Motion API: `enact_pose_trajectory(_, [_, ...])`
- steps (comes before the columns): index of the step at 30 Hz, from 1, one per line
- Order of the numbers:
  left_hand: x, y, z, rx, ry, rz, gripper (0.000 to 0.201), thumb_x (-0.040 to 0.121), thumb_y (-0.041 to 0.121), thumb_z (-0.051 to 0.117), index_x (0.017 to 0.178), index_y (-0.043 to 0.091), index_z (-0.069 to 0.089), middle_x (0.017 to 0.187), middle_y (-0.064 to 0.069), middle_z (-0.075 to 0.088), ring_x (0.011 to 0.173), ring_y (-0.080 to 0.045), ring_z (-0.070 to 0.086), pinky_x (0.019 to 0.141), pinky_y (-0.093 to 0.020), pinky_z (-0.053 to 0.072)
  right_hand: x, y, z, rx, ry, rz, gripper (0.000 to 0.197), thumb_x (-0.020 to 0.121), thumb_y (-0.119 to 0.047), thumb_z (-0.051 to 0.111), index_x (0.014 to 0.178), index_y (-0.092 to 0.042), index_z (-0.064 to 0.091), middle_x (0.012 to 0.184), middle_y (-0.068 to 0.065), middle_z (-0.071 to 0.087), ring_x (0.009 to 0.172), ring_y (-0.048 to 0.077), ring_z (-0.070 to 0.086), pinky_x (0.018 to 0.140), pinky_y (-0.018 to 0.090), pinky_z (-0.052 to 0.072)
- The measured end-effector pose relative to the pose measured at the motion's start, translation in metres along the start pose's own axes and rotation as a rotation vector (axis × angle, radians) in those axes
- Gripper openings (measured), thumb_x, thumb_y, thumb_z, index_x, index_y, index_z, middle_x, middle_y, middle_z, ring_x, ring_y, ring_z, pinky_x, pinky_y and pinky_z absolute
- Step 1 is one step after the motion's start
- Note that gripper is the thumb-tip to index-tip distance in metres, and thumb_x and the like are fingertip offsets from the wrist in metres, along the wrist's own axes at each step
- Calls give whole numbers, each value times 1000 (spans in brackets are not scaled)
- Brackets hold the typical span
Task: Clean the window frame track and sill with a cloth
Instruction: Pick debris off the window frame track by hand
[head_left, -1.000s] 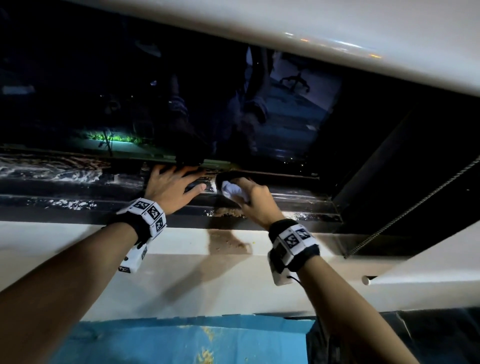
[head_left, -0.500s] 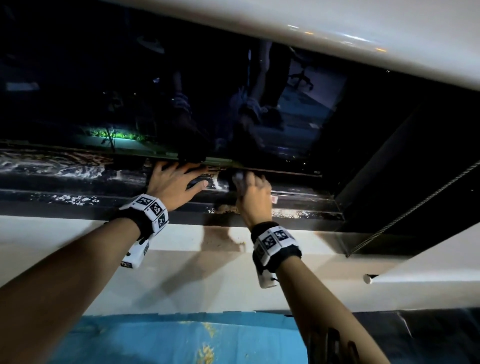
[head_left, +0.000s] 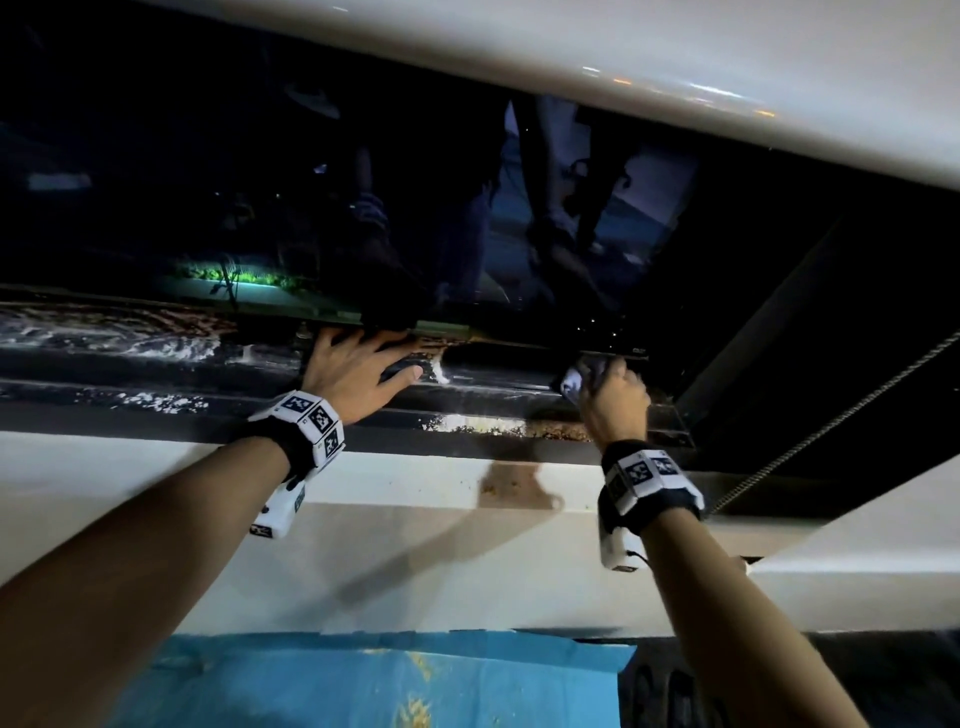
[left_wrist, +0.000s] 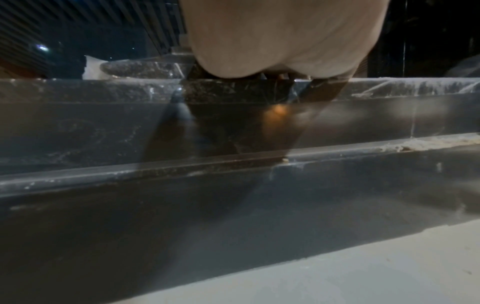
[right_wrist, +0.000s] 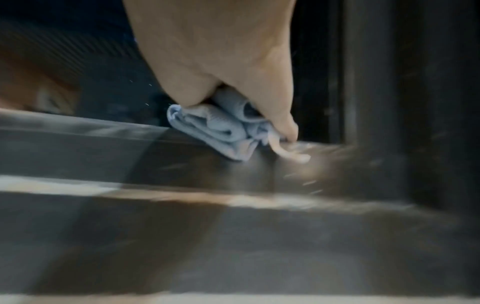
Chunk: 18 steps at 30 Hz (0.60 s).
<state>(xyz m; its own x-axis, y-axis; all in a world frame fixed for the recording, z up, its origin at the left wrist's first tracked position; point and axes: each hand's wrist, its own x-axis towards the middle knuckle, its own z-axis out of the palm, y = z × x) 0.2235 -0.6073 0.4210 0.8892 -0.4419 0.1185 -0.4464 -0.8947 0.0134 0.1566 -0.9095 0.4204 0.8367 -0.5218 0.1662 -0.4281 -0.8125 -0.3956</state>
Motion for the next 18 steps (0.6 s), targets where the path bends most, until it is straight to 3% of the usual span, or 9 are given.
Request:
enact_pose_trajectory(2, [0,1,0,-2,7,0,64,85,69,7,141,46,27,150,14,31,127,-22,42,100,-43,23,-16,-25,11,27,46,-91,37,85,-30,54,107,0,51,109,27,58,107,43,50,92,49,37])
enact_pose_trajectory(6, [-1,3,-2,0,6,-1,60,88,69,10,141,47,24,150,13,32,128,-23,41,101,-43,22,-65,-78,34,239,107,-426,19,85,-17,56,100,-5,58,94,24,62,94,40,56,90,49,42])
enact_pose_trajectory(10, [-2,2,-3,4,11,-3,57,90,68,13,141,47,25,149,13,33,127,-22,42,100,-43,23,-69,-77,24,385,-187,-540,37,80,-8,58,117,-10,53,111,16,61,106,30,54,89,34,42])
enact_pose_trajectory(12, [-3,2,-4,8,1,-1,63,85,69,6,141,48,24,149,13,33,128,-22,41,101,-43,23,-57,-57,7,504,-187,-515,39,75,-6,59,113,-10,56,105,9,64,96,21,58,82,27,43])
enact_pose_trajectory(15, [-3,2,-4,9,-13,-5,61,87,69,9,141,47,23,150,13,32,129,-23,40,102,-43,22,-25,-16,-11,451,55,-360,23,75,-11,62,96,-2,57,89,16,62,82,25,56,69,25,36])
enact_pose_trajectory(18, [-1,1,-2,4,-4,-5,57,90,68,14,141,47,24,150,14,30,130,-23,39,103,-43,21,9,21,-9,167,109,-93,40,82,-26,65,108,1,52,104,29,58,98,43,55,84,41,43])
